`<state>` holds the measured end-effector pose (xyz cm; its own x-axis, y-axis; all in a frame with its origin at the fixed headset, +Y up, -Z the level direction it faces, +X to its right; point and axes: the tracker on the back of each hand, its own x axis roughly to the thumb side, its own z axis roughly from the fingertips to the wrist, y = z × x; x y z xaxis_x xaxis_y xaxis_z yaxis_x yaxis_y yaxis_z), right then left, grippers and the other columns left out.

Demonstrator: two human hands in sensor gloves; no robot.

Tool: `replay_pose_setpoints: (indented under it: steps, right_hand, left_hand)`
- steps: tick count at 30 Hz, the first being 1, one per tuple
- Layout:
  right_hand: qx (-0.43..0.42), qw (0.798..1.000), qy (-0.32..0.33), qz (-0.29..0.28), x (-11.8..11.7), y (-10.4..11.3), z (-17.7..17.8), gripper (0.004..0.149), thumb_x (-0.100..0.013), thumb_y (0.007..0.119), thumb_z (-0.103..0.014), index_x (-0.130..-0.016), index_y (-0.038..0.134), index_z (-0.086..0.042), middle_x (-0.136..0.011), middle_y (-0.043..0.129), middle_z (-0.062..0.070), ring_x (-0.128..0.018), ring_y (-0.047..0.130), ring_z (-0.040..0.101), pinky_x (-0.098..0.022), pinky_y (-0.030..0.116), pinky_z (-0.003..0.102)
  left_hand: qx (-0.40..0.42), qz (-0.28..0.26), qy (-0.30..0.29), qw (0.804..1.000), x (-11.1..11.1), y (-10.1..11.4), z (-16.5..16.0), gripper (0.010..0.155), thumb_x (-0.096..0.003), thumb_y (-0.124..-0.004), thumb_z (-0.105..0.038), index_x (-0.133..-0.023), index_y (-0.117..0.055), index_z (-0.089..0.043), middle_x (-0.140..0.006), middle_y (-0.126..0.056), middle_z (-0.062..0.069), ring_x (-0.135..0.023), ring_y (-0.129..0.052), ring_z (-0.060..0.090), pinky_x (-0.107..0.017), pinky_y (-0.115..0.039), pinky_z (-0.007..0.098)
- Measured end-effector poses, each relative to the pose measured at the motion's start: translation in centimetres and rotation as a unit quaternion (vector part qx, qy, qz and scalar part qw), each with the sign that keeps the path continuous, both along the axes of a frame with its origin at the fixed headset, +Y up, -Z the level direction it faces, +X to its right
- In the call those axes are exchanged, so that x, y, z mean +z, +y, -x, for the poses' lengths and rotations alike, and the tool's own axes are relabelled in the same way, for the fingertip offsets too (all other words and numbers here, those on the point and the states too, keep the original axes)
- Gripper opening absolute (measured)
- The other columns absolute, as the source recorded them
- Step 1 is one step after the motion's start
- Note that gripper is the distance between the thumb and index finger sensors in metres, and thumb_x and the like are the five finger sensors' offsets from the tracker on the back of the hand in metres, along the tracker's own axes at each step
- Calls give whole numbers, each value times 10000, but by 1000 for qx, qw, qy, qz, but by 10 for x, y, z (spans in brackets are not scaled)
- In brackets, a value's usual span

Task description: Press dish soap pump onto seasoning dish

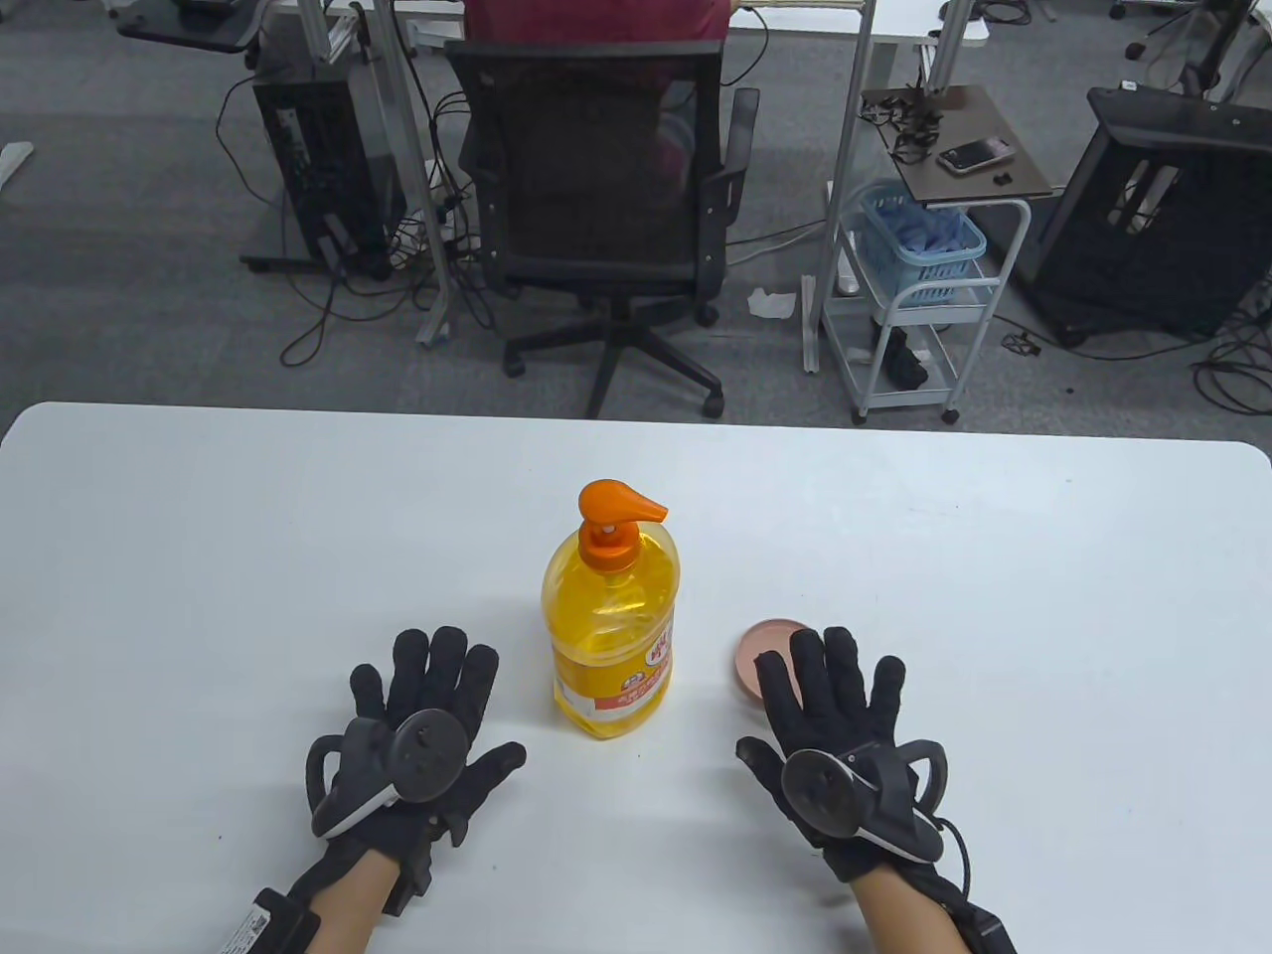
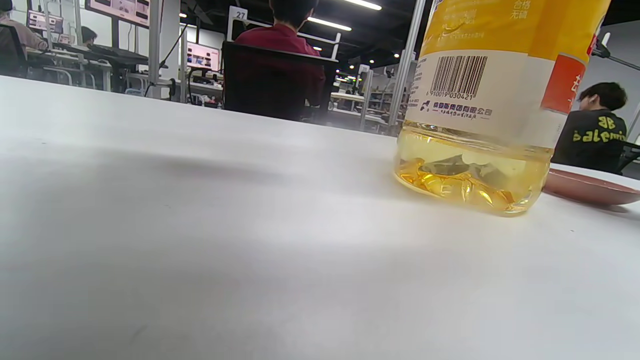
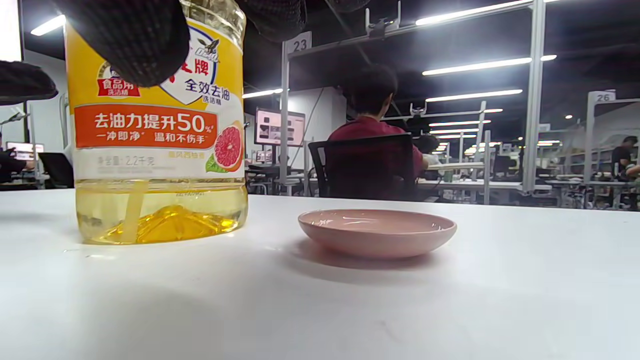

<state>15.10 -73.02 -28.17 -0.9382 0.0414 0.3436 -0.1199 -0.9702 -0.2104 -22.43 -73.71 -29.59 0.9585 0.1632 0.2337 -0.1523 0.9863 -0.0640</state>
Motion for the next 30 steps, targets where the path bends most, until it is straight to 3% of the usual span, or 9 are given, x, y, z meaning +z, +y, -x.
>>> replay_pose_setpoints:
  steps: [30]
  right_hand:
    - [-7,999,-23,30,-6,-7,-4,809,-556,687,-555,-1160,334,-148,-1175,139,214,-1019,17,445,-628,78,765]
  left_hand:
    - [-12,20,2,1000,-1,-3,-2,905,-394,-536,-749,-1100,-127,-357,-1196,15,-18,-1102,35,332,-701,-48,695]
